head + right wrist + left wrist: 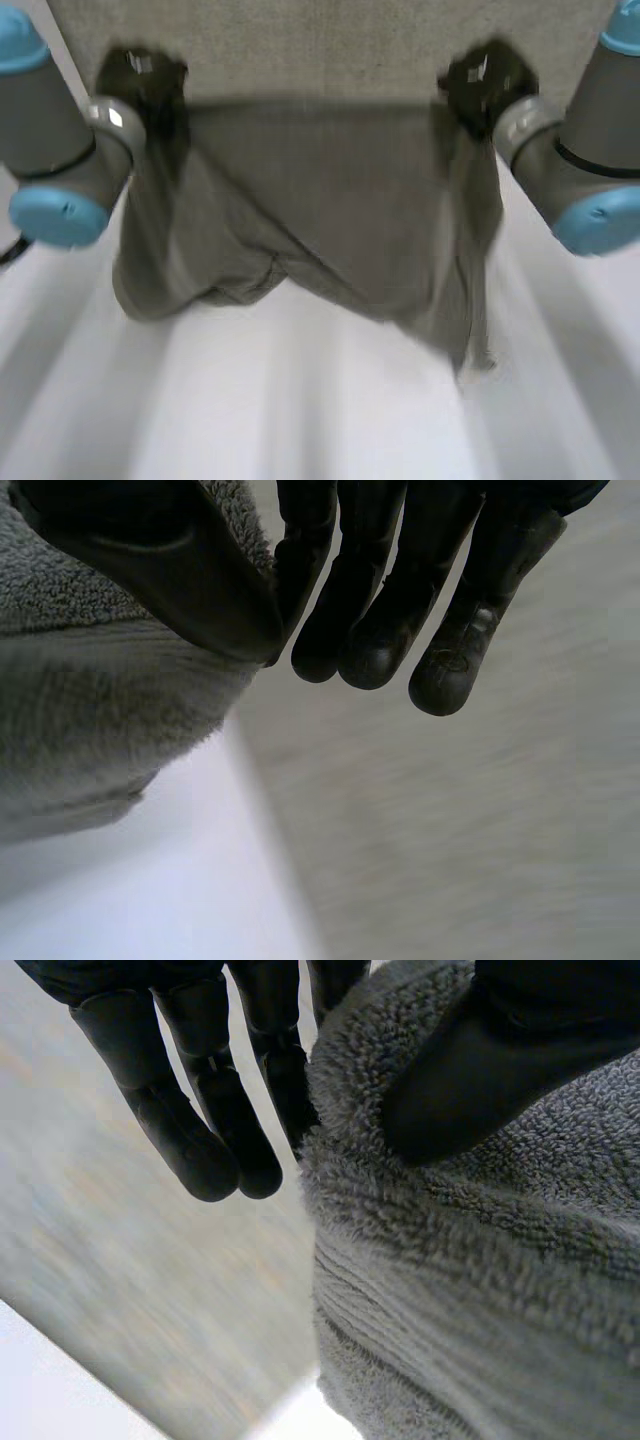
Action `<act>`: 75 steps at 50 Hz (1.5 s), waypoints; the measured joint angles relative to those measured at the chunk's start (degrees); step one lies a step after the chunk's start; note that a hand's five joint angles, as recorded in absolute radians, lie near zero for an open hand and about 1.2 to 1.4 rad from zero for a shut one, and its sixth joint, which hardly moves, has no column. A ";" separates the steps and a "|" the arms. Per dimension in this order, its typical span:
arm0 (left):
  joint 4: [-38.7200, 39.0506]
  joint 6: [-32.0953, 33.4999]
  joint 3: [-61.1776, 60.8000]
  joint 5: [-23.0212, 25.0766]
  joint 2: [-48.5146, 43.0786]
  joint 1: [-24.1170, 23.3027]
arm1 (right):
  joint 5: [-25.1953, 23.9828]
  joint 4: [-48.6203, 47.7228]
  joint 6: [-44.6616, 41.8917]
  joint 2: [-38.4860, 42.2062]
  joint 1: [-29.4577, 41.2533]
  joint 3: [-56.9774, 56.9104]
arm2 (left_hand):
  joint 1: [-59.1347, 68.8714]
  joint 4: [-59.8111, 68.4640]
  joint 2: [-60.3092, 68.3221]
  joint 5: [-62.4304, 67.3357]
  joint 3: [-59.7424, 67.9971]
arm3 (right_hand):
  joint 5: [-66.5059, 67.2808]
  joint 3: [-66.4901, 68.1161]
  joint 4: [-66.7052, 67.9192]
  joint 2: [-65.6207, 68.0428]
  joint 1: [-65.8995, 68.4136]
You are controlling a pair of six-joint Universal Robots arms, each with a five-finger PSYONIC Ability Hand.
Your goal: Fold the towel.
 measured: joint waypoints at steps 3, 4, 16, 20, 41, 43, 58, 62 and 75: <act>4.21 -1.40 7.55 -0.67 -1.56 -0.24 | 1.07 -11.91 0.07 0.24 0.15 -1.30 | 0.00 0.00 0.00 0.00 0.01 | 0.24 0.00 0.00 0.00 0.00; 6.18 -2.31 9.80 -1.10 -1.62 -0.36 | 1.34 -17.61 0.08 -0.33 0.17 -1.13 | 0.00 0.00 0.00 0.00 0.01 | 0.27 0.00 0.00 0.00 0.00; 19.07 -10.45 2.70 -3.94 6.67 -0.74 | -2.23 -33.97 0.76 -11.07 -0.18 12.99 | 0.00 0.00 0.00 0.49 0.03 | 0.95 0.00 0.00 0.00 -0.01; 19.37 -10.52 -7.54 -3.73 8.64 -0.50 | -3.22 -27.77 0.88 -11.47 -0.47 18.02 | 0.00 0.00 0.00 0.49 0.05 | 0.96 0.00 0.00 0.00 -0.01; 25.21 -1.31 -54.59 -1.25 6.71 -0.43 | -3.23 -15.79 0.96 -8.25 -1.02 49.01 | -0.04 -2.69 -0.56 -0.77 -3.99 | 0.97 0.00 0.00 0.00 -0.02; 25.39 0.90 -55.67 -1.26 6.74 -0.16 | -3.08 -16.05 1.18 -8.50 -1.07 50.48 | -3.04 -9.84 -6.23 -7.26 -11.28 | -0.37 -0.21 -0.14 -0.22 -0.06; 25.91 3.01 -56.31 -1.39 7.19 0.30 | -3.69 -18.51 12.69 -9.45 -1.65 52.19 | -28.05 -33.83 -31.31 -32.67 -35.67 | -37.49 -35.18 -35.07 -35.46 -33.83; 26.41 3.00 -56.60 -1.41 7.22 0.35 | -3.96 -18.09 14.21 -9.25 -2.83 51.86 | -28.22 -34.07 -31.55 -32.94 -35.86 | -39.17 -36.32 -36.30 -36.13 -34.56; 28.74 3.41 -57.74 -1.41 7.26 1.65 | -8.13 -11.49 10.73 -9.24 -6.90 51.46 | -29.97 -35.45 -33.02 -34.62 -37.55 | -49.49 -46.57 -46.46 -46.53 -45.19</act>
